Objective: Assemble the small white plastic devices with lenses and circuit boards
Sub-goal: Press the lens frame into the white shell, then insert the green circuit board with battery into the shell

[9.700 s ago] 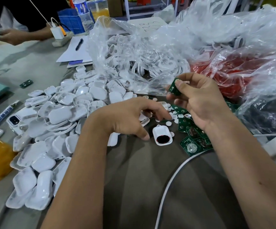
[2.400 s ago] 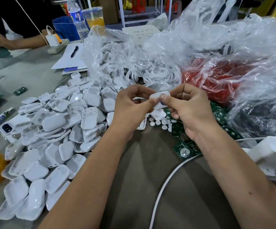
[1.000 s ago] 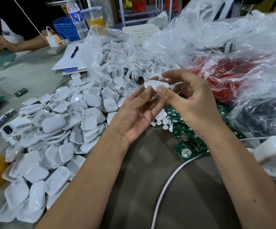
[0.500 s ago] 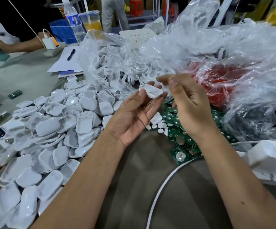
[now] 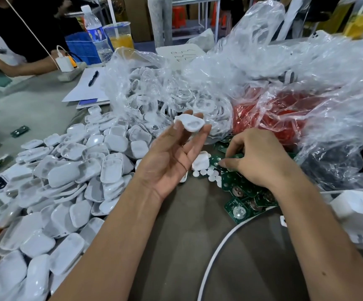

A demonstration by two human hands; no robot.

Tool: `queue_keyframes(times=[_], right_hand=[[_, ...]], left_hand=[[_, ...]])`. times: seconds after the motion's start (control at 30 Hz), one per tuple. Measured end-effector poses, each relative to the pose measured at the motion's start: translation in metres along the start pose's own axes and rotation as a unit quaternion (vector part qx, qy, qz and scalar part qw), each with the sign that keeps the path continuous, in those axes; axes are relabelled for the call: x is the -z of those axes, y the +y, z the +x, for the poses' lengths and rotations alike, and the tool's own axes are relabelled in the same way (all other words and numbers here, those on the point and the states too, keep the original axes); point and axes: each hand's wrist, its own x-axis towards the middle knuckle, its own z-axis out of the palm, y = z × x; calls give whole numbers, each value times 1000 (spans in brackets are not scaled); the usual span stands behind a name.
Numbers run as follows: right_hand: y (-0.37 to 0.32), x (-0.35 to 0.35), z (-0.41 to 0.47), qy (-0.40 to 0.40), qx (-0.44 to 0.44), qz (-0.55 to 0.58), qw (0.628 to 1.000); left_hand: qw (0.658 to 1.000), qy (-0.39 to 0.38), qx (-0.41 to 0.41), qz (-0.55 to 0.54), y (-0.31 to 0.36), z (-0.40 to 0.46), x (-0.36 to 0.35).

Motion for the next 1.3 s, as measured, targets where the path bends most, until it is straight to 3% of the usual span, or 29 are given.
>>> queue_keyframes(times=[0.1,0.2,0.4,0.47,0.53,0.67,0.9,1.3], right_hand=[[2,-5,2,50,3,63,997],[4,-8,4,96,10,215,972],[-1,-5,1,33,21,547,837],[-1,-3,1,-11,7,619,785],[-2,-3,1,-50,-20,648,760],[-1,-7,3,-54,-61,648,757],[-4,-9,4,28,-15,630,776],[-9,-3,-1,92,42,682,724]], left_hand=[[999,-35,5,-19,1,-1,2],[997,-68,9,-25,0,-3,2],[996,-75,6,-45,-2,-3,2],[997,-70,4,-40,-1,-2,2],[998,-64,1,-29,-1,-1,2],[997,-69,-3,-35,0,0,5],[998,-52,-29,-27,6,1,9],[990,-59,-83,93,-12,-1,1]])
